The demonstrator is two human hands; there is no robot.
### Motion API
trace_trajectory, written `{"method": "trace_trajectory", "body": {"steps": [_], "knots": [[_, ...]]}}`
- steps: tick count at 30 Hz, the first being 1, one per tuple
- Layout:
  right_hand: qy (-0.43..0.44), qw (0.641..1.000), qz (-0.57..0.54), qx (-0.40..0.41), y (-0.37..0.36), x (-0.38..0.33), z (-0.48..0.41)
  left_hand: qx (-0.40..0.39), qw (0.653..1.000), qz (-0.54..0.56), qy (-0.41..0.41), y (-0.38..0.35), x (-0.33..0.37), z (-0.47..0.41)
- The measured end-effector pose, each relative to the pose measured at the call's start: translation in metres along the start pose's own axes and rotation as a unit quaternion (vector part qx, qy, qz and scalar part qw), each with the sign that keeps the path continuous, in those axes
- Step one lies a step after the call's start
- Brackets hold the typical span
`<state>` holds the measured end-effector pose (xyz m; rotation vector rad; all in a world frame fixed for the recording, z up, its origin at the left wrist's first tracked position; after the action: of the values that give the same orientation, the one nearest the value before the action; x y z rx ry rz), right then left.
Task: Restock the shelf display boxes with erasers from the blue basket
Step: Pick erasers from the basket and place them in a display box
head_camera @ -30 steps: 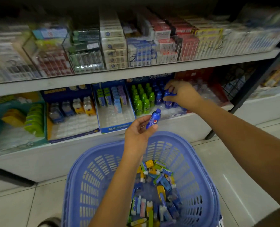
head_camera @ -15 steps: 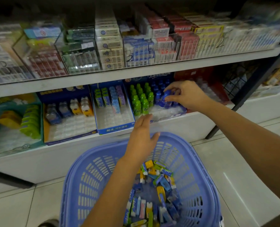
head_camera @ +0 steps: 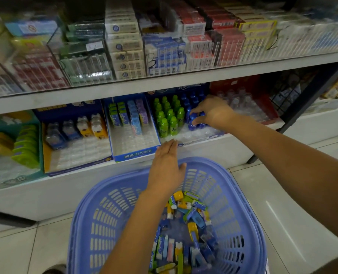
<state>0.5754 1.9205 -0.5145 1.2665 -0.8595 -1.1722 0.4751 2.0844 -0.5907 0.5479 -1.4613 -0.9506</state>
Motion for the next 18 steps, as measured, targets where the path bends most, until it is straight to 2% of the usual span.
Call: {"method": "trace_trajectory", "body": {"steps": [5, 7, 9, 10, 11, 12, 14, 16, 18], "knots": [[0.005, 0.999, -0.032, -0.023, 0.011, -0.006, 0.008, -0.010, 1.000, 0.028, -0.008, 0.004, 0.002, 0.006], [0.012, 1.000, -0.011, 0.023, 0.014, -0.012, 0.017, 0.044, 0.995, 0.093, -0.014, 0.009, 0.001, 0.013], [0.039, 0.990, -0.064, 0.121, 0.015, -0.026, 0.029, 0.108, 0.984, 0.143, -0.029, 0.010, -0.004, 0.021], [0.057, 0.982, -0.104, 0.144, 0.012, -0.035, 0.039, 0.104, 0.983, 0.151, -0.027, 0.005, -0.009, 0.025], [0.069, 0.981, -0.127, 0.126, 0.003, -0.044, 0.048, 0.074, 0.986, 0.147, -0.014, -0.005, -0.016, 0.027], [0.079, 0.985, -0.133, 0.074, -0.010, -0.053, 0.057, 0.023, 0.992, 0.127, 0.006, -0.019, -0.025, 0.029], [0.091, 0.982, -0.138, -0.095, -0.052, -0.070, 0.074, -0.121, 0.990, 0.041, 0.051, -0.054, -0.052, 0.036], [0.071, 0.956, -0.138, -0.248, -0.106, -0.077, 0.088, -0.259, 0.961, -0.016, 0.097, -0.089, -0.084, 0.056], [0.033, 0.940, -0.103, -0.323, -0.159, -0.074, 0.096, -0.331, 0.933, -0.021, 0.142, -0.114, -0.116, 0.082]]}}
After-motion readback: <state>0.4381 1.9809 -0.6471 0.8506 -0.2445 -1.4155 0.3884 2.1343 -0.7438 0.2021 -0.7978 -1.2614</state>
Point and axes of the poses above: each hand's wrist, its own z-axis away from the middle knuckle, its own y-axis out of the back of the hand, x = y × z, the point moved 4 cm from there along -z, towards the middle knuckle, and after that the axes turned 6 degrees about y, right-handed, at the moved point
